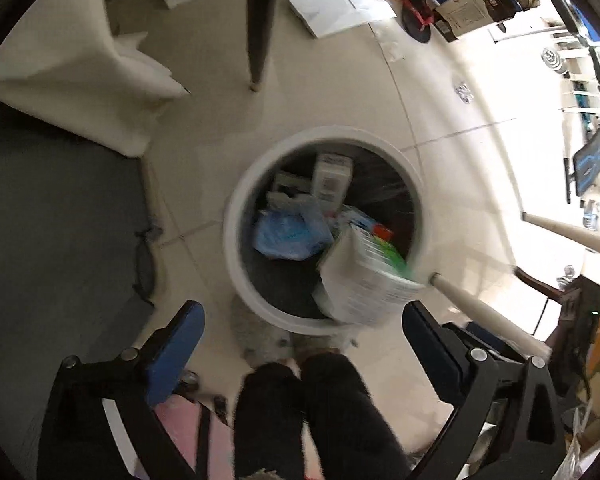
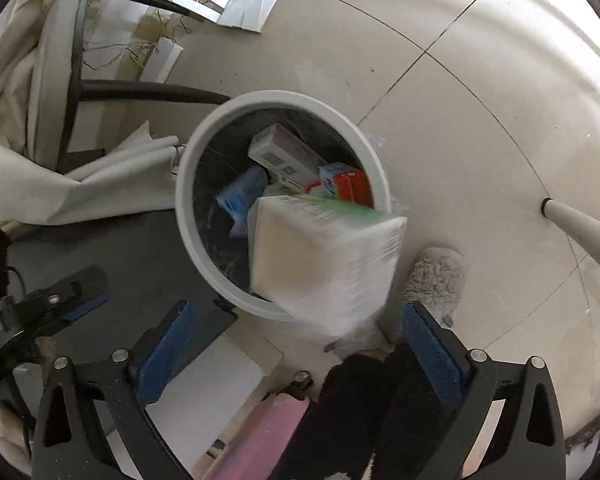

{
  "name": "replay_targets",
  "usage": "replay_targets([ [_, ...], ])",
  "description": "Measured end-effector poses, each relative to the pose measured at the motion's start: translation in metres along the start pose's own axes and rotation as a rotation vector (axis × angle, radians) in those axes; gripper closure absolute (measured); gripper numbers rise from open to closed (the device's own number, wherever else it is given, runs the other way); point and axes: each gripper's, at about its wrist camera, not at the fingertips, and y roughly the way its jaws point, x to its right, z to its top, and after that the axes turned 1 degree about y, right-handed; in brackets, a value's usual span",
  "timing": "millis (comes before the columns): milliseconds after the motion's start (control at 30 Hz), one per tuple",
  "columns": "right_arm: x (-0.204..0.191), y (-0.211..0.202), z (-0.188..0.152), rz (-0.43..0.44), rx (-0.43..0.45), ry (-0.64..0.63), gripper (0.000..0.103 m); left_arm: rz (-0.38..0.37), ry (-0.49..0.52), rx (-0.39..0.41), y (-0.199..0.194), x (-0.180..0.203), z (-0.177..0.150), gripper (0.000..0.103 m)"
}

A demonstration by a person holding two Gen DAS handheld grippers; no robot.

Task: Collect trash
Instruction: 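Carry the items to the white bin and open both tools to drop them, then move both tools back up to the table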

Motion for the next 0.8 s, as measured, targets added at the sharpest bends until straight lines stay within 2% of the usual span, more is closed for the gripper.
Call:
replay_targets([
  [100,-0.007,-0.004,-0.003,-0.11,0.038,-0.05,0.0,0.076,0.031,0.079,-0.011,0.005,-0.007,0.002],
  [167,-0.015,-0.007,-0.004,-0.194,0.066,-0.084,0.0,0.157,0.062,0.116,-0.015,0.008,-0.012,0.002],
  [267,-0.02,-0.016,-0.006,-0.26,0.084,-0.112,0.0,0.194,0.089,0.117,-0.022,0.013,-0.02,0.002],
  [500,-0.034,-0.055,-0.021,-0.305,0.121,-0.128,0.0,0.197,0.11,0.127,-0.053,0.029,-0.042,0.002],
  [800,-0.059,-0.13,-0.053,-0.304,0.182,-0.141,0.0,0.188,0.114,0.169,-0.122,0.043,-0.071,0.002],
])
